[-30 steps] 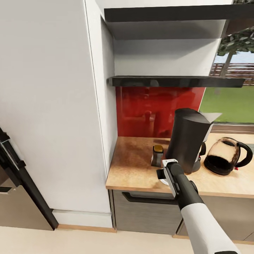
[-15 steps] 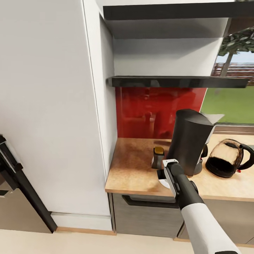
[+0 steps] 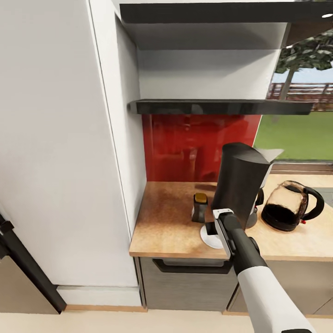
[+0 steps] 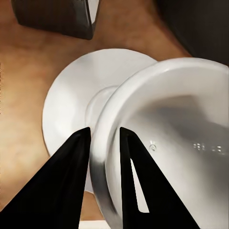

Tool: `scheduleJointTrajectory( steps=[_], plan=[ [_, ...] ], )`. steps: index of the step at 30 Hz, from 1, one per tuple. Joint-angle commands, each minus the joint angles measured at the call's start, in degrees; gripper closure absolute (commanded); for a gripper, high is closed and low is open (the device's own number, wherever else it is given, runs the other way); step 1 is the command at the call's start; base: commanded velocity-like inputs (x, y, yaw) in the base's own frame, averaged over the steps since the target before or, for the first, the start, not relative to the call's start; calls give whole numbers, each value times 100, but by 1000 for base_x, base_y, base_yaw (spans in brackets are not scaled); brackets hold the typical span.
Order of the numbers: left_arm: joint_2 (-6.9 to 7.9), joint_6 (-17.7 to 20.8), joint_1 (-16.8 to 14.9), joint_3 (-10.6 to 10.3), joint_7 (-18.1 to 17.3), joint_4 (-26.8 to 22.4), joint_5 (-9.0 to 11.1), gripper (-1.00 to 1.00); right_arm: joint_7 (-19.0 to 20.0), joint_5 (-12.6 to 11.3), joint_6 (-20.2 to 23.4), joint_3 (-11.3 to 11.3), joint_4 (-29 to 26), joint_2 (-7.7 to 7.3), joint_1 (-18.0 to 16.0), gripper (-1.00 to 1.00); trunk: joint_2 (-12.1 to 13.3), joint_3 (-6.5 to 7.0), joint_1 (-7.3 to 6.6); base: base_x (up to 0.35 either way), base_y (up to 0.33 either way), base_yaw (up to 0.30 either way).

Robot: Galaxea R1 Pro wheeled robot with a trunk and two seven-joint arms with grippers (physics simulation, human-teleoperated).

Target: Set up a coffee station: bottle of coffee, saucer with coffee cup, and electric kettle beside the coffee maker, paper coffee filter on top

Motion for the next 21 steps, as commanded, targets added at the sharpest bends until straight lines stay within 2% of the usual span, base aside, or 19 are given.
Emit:
scheduleJointTrajectory(
  steps=[1,9,21],
  plan=[
    [5,-17,-4,-47,27,13,43,-100,-5,20,27,8,-4,1,-6,100,-13,-14,4,0,0,-10],
    [-12,-32,-5,-42,27,416,85,-100,-2,18,27,14,4,14,-6,100,-13,-66,4,0,0,-2],
    [-33,15,-8,-34,91,518,95,-100,1,18,27,5,7,10,-6,100,-13,-168,4,5,0,0]
  ],
)
